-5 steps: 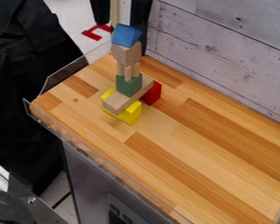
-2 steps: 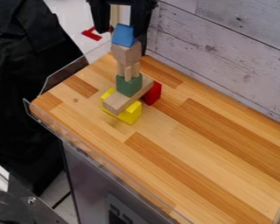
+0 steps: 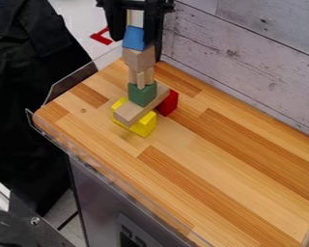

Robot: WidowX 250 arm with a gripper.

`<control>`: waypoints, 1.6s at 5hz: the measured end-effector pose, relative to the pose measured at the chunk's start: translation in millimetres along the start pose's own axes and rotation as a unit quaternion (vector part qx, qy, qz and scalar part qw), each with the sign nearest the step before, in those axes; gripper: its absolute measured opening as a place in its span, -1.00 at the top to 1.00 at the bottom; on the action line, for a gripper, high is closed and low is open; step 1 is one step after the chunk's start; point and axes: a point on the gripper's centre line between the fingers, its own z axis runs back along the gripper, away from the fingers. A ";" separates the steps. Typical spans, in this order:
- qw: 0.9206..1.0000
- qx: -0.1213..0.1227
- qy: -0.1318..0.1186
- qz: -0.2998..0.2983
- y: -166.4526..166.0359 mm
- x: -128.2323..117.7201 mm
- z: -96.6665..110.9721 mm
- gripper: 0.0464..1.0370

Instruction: Remove the blue triangle on top of white cube and put it on the table

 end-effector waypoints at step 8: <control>0.989 0.055 0.020 -0.133 -168.8 -29.8 -49.3 -0.01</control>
